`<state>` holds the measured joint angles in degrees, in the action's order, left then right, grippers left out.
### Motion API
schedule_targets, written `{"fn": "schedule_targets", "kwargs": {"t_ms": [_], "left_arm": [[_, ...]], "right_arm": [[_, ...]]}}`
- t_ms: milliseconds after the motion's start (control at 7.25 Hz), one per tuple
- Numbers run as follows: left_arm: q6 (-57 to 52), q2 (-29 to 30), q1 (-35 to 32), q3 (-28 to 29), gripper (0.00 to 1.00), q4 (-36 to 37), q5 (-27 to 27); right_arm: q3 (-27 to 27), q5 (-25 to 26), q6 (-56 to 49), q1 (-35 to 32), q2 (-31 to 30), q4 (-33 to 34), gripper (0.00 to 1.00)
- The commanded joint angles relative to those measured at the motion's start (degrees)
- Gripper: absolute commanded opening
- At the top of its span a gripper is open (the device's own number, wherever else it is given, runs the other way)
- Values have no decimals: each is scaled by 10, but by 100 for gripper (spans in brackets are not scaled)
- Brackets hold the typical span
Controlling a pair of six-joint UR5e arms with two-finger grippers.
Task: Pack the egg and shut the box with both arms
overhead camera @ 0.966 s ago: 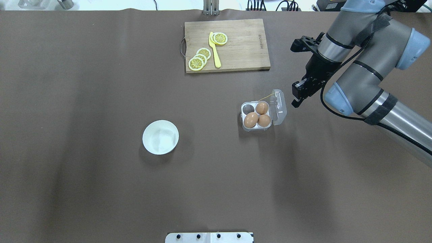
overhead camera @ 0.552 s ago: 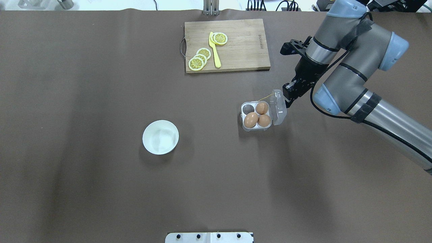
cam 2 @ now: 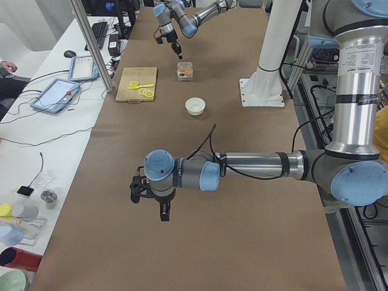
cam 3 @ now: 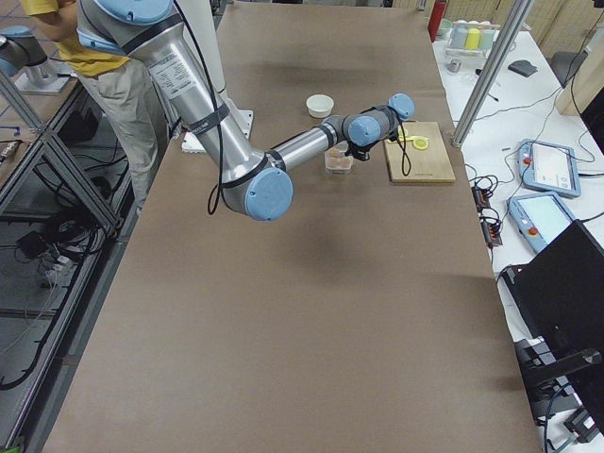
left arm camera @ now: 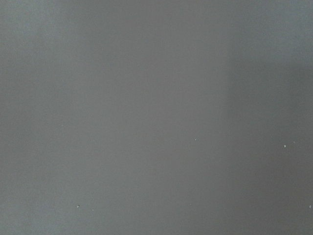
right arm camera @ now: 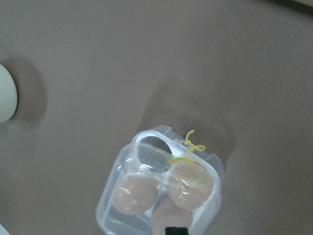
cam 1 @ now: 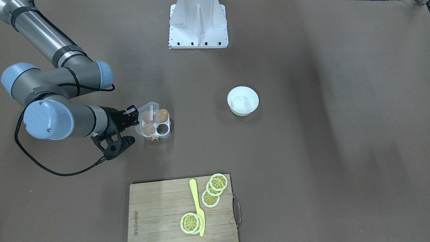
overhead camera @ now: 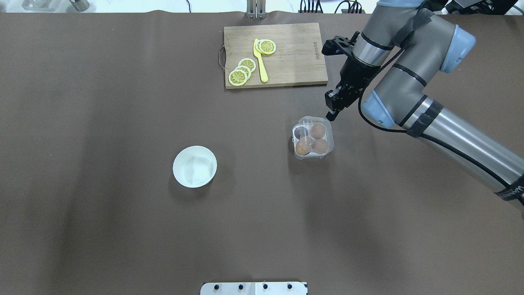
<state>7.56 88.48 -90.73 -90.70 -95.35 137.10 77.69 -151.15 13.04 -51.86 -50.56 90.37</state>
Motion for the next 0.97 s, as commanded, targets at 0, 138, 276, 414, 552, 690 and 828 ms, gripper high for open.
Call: {"fn": "schedule_targets", "kwargs": {"t_ms": [0, 138, 276, 414, 552, 690, 828], "left_arm": [[1, -1, -1, 0, 98, 0, 0], [1, -1, 0, 0, 98, 0, 0], [2, -1, -1, 0, 98, 0, 0], [2, -2, -1, 0, 98, 0, 0], [3, -2, 0, 0, 98, 0, 0], [3, 0, 0, 0, 98, 1, 0], [3, 3, 0, 0, 98, 1, -1]], "right_arm": [[-10, 3, 2, -2, 50, 30, 0], [-7, 20, 2, -5, 49, 26, 56], [0, 37, 5, -25, 46, 23, 99], [6, 38, 5, -49, 37, 25, 100], [24, 38, 3, -80, 8, 25, 100], [52, 57, 1, -99, -29, 24, 100], [91, 116, -1, -114, -76, 24, 100]]}}
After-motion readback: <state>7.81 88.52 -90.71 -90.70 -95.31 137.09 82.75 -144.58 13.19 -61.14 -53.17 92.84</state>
